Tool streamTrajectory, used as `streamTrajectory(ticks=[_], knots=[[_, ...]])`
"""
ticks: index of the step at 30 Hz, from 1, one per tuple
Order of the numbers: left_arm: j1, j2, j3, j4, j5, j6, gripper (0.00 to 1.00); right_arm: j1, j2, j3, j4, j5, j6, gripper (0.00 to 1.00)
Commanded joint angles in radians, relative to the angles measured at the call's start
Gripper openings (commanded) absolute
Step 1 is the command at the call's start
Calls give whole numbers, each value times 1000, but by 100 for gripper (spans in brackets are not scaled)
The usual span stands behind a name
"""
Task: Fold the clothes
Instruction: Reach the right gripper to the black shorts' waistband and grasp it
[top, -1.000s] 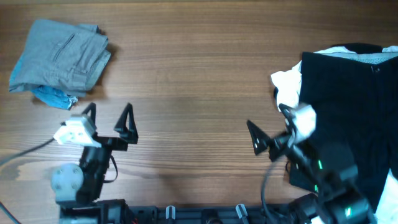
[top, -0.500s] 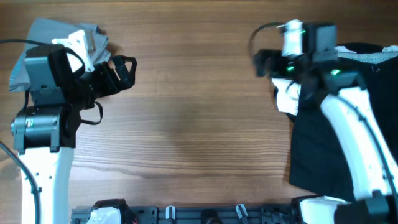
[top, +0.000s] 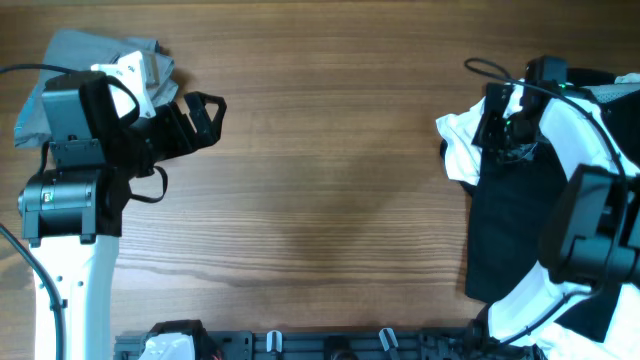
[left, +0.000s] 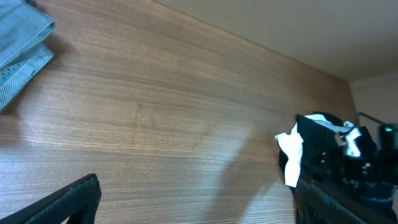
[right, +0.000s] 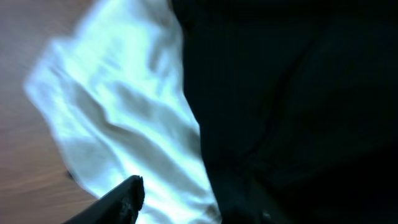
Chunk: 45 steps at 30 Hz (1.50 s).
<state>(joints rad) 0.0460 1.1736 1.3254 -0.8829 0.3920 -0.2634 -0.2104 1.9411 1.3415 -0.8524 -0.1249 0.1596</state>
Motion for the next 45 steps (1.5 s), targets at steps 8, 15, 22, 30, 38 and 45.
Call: streamTrajectory(ticks=[8, 15, 22, 30, 38, 45], knots=[[-5, -1, 23, -18, 19, 19, 100, 11, 32, 4, 2, 224, -3, 52], [-5, -1, 23, -24, 19, 19, 100, 16, 34, -11, 48, 97, -163, 60], [-5, -1, 23, -27, 19, 19, 100, 24, 60, -13, 82, 204, -140, 64], [-5, -1, 23, -36, 19, 19, 100, 26, 80, -13, 58, 373, -16, 29], [-5, -1, 23, -47, 19, 20, 100, 26, -5, -12, 59, 351, 5, 41], [-5, -1, 23, -46, 19, 20, 100, 26, -37, -12, 63, 314, 76, 4]])
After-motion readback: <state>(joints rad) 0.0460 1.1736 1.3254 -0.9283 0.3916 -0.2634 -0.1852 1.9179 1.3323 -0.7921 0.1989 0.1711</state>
